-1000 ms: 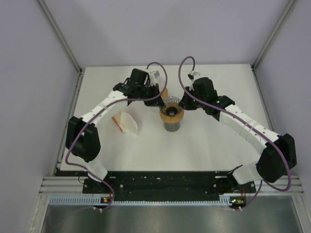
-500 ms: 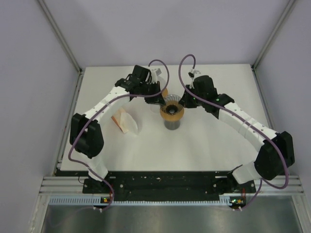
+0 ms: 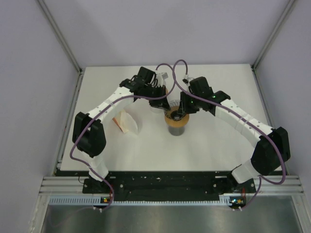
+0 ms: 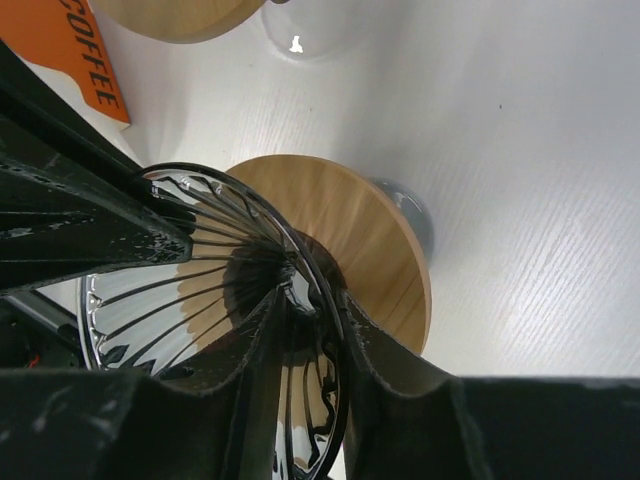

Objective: Place the coffee filter in the dripper

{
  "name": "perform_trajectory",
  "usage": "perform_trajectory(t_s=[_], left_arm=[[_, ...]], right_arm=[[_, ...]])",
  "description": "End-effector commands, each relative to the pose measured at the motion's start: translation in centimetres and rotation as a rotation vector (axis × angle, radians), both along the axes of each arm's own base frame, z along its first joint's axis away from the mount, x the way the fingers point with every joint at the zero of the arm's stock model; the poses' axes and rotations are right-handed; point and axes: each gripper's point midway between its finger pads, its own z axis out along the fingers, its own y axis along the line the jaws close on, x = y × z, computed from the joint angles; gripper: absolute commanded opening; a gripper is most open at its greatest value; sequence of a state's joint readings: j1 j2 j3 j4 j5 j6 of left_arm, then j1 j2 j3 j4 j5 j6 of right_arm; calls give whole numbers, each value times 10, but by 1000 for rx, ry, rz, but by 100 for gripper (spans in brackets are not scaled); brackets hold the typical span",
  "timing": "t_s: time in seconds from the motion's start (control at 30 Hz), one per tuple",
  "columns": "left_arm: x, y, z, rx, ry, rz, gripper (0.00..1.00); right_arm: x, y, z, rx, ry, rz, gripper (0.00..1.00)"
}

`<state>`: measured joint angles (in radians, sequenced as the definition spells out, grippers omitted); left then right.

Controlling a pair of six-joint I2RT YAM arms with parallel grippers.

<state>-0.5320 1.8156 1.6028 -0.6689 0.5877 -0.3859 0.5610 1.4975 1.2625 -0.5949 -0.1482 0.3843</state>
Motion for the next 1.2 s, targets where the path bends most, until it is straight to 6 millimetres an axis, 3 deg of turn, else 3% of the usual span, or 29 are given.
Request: perform_trajectory(t_s=[0.0, 0.23, 0.43, 0.63, 0.87, 1.03, 1.1, 1.17], left_arm=[[-12, 12, -21, 90, 53, -20, 15], [0, 9, 21, 47, -77, -17, 32], [3, 10, 32, 45, -118, -16, 38], [6, 11, 42, 50, -160, -11, 44], [13, 13, 57, 60, -221, -8, 51], [19, 12, 71, 56, -281, -20, 50], [23, 11, 71, 55, -296, -20, 50], [25, 8, 67, 57, -304, -28, 49]], right_arm=[[1, 6, 18, 4, -28, 38, 25], [0, 4, 21, -2, -51, 63, 27], [2, 0, 20, 38, -81, 82, 39], [7, -1, 32, 71, -141, 99, 45], [12, -2, 74, 68, -282, 157, 52], [14, -11, 128, -7, -507, 284, 61], [6, -11, 150, -16, -617, 375, 60], [-23, 9, 163, 66, -720, 603, 54]])
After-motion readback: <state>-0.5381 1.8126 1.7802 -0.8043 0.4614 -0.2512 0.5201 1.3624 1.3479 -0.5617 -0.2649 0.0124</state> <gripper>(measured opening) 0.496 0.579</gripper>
